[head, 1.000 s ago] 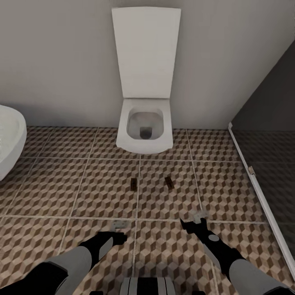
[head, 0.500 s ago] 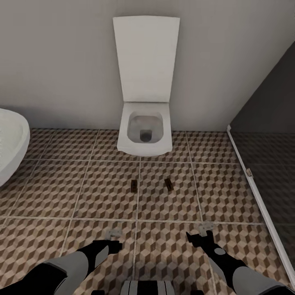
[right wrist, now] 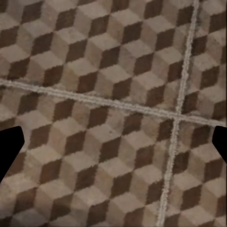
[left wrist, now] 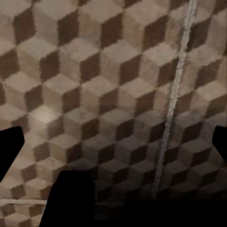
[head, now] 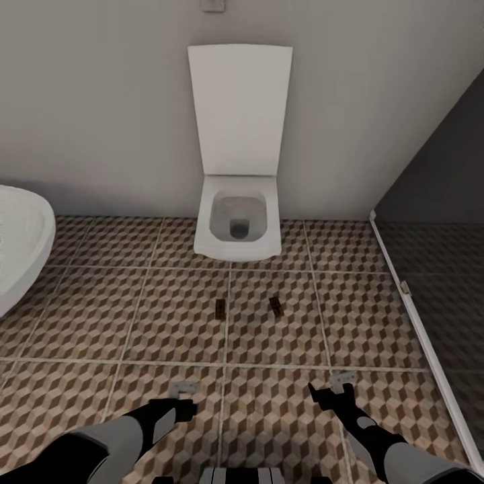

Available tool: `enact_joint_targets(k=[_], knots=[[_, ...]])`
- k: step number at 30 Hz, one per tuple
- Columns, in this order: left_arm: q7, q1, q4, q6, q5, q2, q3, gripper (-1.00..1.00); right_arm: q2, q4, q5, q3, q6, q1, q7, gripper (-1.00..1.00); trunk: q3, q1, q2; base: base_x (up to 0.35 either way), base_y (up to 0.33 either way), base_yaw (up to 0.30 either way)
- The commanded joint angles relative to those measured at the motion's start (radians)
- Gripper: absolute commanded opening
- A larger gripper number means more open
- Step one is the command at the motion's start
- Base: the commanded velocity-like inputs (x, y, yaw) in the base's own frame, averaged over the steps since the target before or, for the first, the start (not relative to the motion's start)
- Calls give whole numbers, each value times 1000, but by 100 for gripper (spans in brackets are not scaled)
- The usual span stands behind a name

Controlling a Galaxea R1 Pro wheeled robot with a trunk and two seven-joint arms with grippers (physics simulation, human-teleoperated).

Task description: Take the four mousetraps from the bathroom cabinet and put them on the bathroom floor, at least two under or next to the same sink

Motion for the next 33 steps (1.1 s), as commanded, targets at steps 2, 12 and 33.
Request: enact_joint_targets(k=[2, 12, 33], knots=[[2, 3, 1, 1, 9, 4, -8, 100, -1, 3, -10, 4, -7, 0, 7, 100, 8, -8, 14, 0, 0, 0], [2, 7, 1, 1, 8, 23, -8, 100, -1, 27, -10, 4, -12, 0, 16, 100, 48, -46, 84, 0, 0, 0], [2, 8, 1, 0, 8, 29, -8, 100, -1, 41, -10, 4, -13, 0, 22, 100, 136, -127, 231, 0, 0, 0]])
